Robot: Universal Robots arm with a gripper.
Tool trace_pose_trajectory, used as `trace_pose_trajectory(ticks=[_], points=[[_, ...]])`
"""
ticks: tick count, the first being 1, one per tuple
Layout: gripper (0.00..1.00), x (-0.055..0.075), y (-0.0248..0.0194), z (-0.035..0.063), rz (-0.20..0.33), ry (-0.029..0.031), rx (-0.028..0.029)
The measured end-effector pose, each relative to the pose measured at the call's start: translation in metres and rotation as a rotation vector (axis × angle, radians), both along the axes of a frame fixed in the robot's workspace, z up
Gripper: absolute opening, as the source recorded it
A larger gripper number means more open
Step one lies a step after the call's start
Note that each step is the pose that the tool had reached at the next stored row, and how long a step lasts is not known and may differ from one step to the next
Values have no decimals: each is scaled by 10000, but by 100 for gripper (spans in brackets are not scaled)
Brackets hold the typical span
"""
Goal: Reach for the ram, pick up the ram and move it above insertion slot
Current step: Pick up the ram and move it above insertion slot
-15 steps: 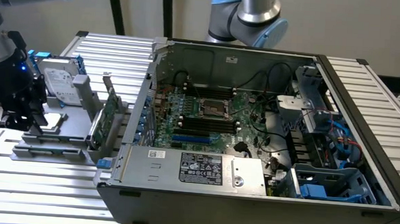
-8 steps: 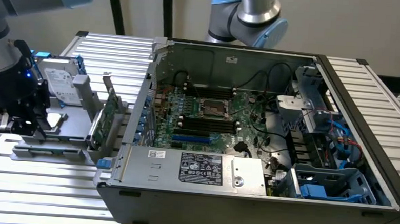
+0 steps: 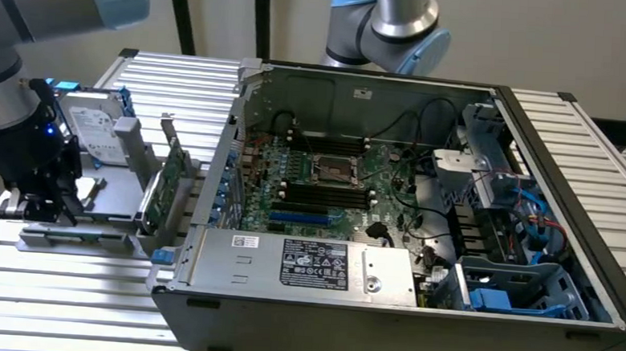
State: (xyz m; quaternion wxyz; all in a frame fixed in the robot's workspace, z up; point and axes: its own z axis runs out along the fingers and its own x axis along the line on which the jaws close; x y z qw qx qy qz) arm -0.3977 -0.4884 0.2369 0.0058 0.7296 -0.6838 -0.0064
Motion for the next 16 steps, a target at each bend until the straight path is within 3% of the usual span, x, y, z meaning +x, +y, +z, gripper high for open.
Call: trace_pose_trajectory(ticks=[8, 16], points=[[31, 1, -40, -146, 1, 13, 1], [31, 1, -46, -287, 1, 40, 2]])
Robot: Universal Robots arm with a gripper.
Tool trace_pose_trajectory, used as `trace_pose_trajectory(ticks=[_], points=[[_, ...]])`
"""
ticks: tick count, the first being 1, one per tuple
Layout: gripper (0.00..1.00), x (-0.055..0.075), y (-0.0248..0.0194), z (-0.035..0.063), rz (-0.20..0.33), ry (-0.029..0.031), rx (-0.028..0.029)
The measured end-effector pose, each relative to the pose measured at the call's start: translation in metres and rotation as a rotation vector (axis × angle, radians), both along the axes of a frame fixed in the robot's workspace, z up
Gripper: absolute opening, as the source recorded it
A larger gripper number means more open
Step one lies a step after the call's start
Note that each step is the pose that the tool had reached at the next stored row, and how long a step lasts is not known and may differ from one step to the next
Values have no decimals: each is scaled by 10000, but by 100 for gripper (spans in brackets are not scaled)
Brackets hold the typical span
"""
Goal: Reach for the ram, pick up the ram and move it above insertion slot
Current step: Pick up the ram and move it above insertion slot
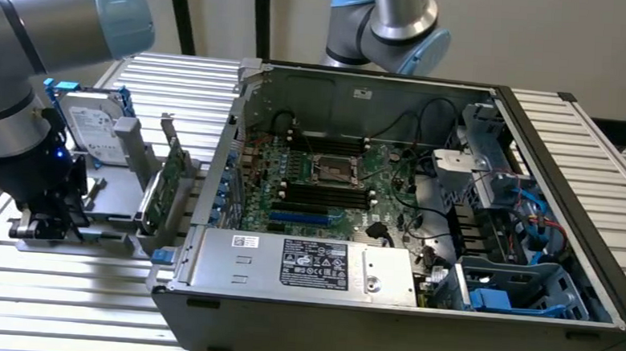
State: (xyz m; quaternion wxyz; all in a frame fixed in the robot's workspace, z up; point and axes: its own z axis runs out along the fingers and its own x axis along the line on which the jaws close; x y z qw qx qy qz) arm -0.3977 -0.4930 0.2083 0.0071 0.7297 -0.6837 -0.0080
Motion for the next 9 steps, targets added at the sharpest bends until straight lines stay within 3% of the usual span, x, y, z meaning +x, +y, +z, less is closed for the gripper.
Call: trace_pose_trajectory(ticks=[9], points=[[31, 0, 0, -72, 0, 58, 0]])
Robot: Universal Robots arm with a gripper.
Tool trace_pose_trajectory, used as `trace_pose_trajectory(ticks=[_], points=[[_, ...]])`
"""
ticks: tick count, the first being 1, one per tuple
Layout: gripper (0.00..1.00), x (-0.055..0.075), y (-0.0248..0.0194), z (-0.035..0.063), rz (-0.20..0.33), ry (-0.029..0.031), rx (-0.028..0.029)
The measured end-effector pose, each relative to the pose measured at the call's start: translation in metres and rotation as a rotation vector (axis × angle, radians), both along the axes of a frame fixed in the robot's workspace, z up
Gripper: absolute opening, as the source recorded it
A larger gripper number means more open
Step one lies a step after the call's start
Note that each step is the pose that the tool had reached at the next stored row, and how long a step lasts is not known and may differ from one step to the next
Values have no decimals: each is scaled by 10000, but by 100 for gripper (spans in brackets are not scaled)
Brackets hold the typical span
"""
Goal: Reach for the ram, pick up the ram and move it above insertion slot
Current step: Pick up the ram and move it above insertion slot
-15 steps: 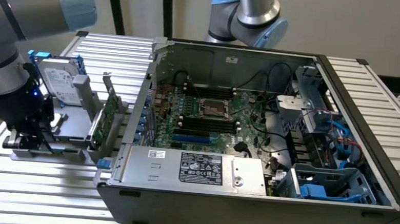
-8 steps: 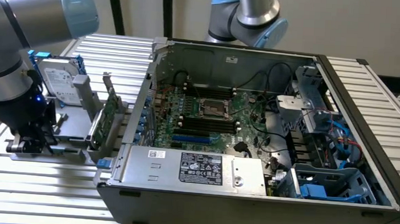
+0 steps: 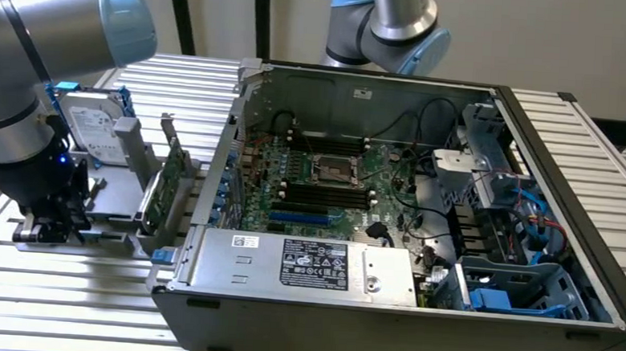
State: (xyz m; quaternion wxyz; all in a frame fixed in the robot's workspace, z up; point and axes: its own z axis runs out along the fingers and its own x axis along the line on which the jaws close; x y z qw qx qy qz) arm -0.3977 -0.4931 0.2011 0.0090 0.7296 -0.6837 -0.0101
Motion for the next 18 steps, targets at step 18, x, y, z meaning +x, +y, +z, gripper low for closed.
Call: trace_pose_trajectory(ticks=[18], points=[[13, 1, 0, -7, -575, 2, 0]])
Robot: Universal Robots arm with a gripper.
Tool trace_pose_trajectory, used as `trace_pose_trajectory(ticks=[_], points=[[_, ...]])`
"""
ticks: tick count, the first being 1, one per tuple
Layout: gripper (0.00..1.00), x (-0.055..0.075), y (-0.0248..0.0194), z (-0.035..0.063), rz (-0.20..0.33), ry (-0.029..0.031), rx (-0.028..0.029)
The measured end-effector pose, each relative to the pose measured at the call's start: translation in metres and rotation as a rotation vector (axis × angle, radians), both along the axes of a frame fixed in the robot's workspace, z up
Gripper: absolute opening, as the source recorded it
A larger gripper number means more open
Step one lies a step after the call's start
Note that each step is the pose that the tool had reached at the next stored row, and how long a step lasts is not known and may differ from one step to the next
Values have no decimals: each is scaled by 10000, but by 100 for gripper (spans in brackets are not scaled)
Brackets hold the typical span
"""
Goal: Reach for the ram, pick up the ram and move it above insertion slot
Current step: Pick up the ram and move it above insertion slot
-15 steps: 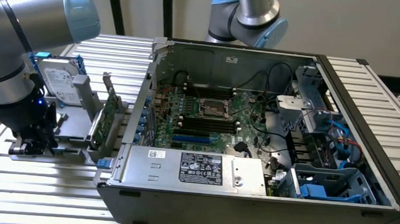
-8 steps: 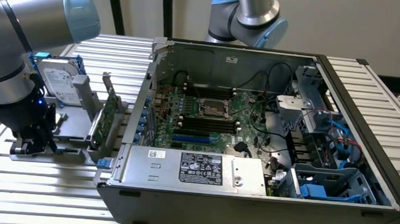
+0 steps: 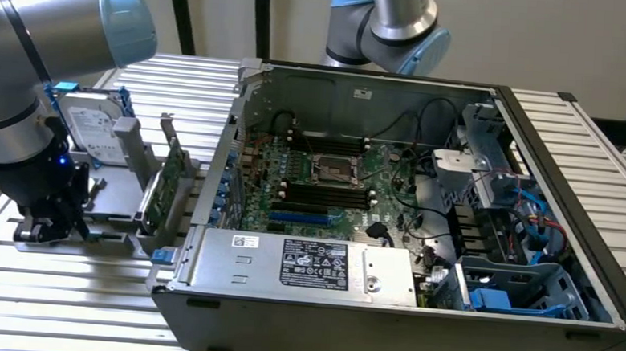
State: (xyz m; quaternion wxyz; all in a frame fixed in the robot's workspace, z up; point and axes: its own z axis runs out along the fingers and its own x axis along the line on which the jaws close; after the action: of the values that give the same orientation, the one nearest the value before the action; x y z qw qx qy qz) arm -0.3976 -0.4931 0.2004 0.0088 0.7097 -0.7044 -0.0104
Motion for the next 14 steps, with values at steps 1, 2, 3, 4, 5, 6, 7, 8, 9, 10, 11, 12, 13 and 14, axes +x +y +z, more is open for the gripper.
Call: trace_pose_trajectory(ticks=[1, 2, 3, 4, 5, 6, 7, 8, 9, 10, 11, 12, 13, 14], points=[[13, 0, 0, 0, -90, 0, 0], [13, 0, 0, -1, -159, -1, 1], [13, 0, 0, -1, -212, -1, 1], [13, 0, 0, -2, -223, -2, 2], [13, 0, 0, -2, -223, -1, 2], [13, 0, 0, -2, -223, -2, 2], [13, 0, 0, -2, -223, -1, 2], [13, 0, 0, -2, -224, -1, 2], [13, 0, 0, -2, -223, -1, 1], [13, 0, 0, 0, -224, -3, 3], [13, 1, 1, 7, -223, -8, 8], [13, 1, 1, 26, -223, -6, 8], [13, 0, 0, 58, -224, 3, 3], [13, 0, 0, 90, -224, 6, 2]])
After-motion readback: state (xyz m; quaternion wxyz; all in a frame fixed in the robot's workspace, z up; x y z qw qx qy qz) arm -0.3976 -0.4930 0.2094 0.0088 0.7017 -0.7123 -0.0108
